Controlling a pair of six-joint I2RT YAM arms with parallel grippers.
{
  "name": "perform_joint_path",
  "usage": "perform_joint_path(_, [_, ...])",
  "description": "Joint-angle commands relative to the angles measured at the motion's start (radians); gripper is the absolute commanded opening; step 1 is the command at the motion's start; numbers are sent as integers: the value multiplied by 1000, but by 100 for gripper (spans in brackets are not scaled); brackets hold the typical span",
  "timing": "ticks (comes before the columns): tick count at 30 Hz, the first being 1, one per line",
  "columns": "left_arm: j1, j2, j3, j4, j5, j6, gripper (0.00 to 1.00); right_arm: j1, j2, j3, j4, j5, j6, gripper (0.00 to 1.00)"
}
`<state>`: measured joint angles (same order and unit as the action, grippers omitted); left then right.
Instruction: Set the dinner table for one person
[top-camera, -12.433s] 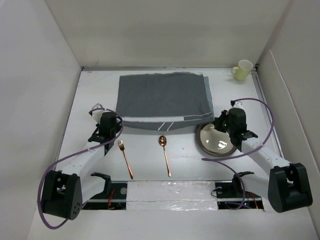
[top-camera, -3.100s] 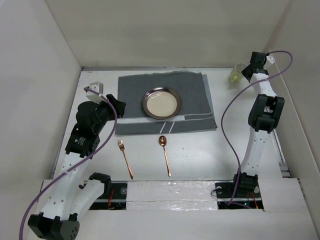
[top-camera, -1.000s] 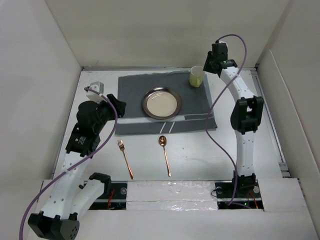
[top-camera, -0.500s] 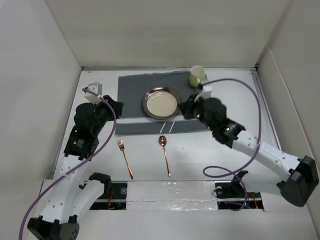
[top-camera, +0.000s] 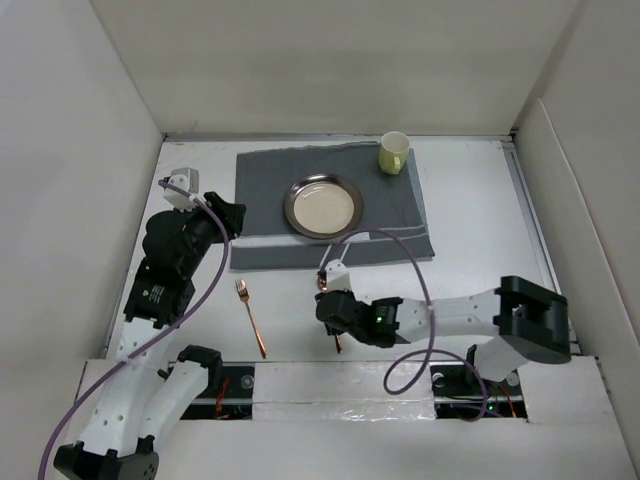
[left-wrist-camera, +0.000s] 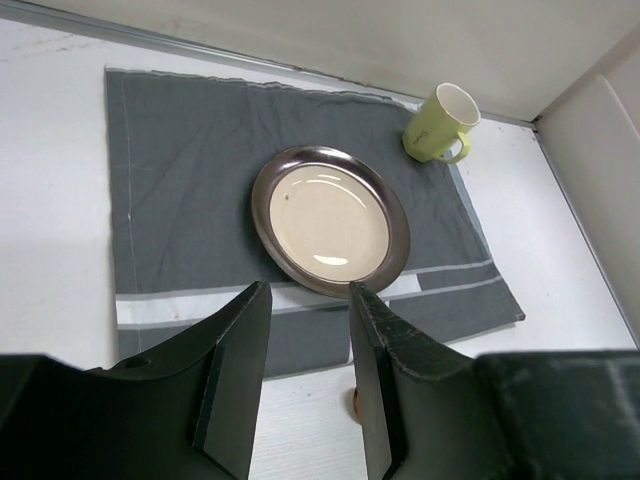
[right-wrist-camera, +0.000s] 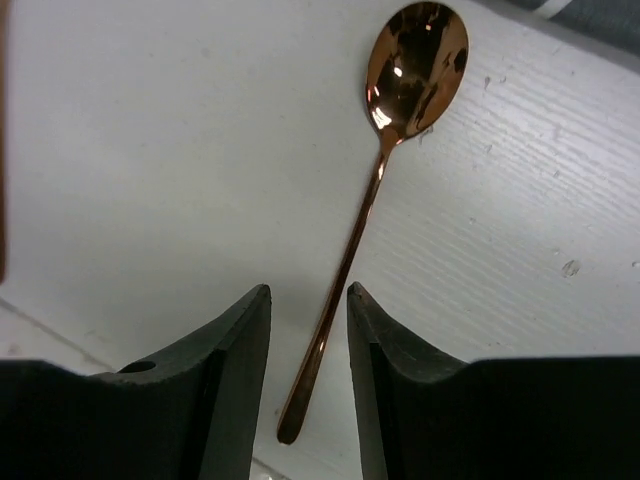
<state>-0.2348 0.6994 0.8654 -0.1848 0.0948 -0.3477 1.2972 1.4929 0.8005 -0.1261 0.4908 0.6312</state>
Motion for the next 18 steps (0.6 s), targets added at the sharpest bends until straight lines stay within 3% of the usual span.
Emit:
perform_joint_path(1, [-1,6,14,27,-16,15,34,24,108,84,-67,164,81,40])
perform_joint_path(11, [-1,25,14,22,-26,18,34,14,254,91,-14,137,94,34])
perform_joint_path(12, [-1,23,11,27,-30,18,34,14,262,82,3,129,99,18])
perform_joint_path(16, [-1,25,14,22,-32,18,33,14,254,54,29,121,134,12])
perform_joint_path(18, [-1,17,11,25,-29,18,33,14,248,43,20,143,150,2])
